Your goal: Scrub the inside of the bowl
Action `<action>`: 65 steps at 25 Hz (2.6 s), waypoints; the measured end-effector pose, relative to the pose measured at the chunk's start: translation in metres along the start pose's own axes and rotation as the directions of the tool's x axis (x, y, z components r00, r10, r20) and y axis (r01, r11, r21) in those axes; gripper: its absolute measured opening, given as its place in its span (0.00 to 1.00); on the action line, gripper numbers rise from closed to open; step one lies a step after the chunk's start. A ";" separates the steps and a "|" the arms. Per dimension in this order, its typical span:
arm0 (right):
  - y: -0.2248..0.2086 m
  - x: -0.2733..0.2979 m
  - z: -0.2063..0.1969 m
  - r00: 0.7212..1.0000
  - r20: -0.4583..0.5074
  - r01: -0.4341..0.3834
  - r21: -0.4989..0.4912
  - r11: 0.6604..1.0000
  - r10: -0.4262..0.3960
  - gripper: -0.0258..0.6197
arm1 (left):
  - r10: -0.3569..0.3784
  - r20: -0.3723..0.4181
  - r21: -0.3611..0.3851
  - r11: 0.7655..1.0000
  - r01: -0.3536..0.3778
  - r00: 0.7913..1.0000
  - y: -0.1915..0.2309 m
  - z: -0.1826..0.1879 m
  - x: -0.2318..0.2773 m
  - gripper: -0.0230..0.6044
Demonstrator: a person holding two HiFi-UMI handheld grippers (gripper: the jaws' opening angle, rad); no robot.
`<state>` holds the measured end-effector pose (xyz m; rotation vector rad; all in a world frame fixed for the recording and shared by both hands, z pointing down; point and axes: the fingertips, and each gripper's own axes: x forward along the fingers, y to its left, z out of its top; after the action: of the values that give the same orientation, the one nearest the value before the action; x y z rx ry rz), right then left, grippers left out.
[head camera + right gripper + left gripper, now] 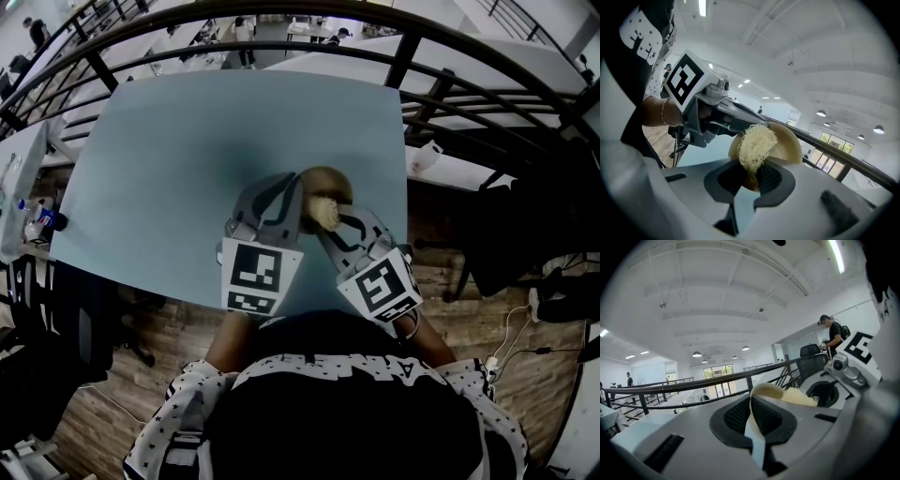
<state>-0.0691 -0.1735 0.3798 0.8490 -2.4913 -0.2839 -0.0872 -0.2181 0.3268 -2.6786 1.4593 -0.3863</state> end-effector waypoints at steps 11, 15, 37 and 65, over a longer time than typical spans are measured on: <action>-0.010 -0.037 0.025 0.975 0.205 -0.108 0.115 0.987 0.083 0.13 | 0.033 -0.027 -0.010 0.999 -0.033 0.999 -0.009 -0.001 -0.008 0.07; -0.026 -0.061 0.046 0.945 0.314 -0.146 0.148 0.978 0.094 0.13 | 0.065 -0.050 0.010 0.998 -0.065 0.997 -0.016 0.002 -0.012 0.07; -0.051 -0.053 0.070 0.907 0.226 -0.266 -0.348 0.899 0.356 0.13 | 0.088 -0.100 0.215 0.974 -0.065 0.991 -0.049 0.022 -0.033 0.07; -0.041 -0.054 0.063 0.883 0.226 -0.332 -0.319 0.888 0.412 0.13 | 0.103 -0.123 0.211 0.974 -0.076 0.987 -0.055 0.023 -0.036 0.07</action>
<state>-0.0433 -0.1701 0.2910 0.2091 -2.7294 -0.6340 -0.0550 -0.1596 0.3077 -2.4571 1.4765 -0.6816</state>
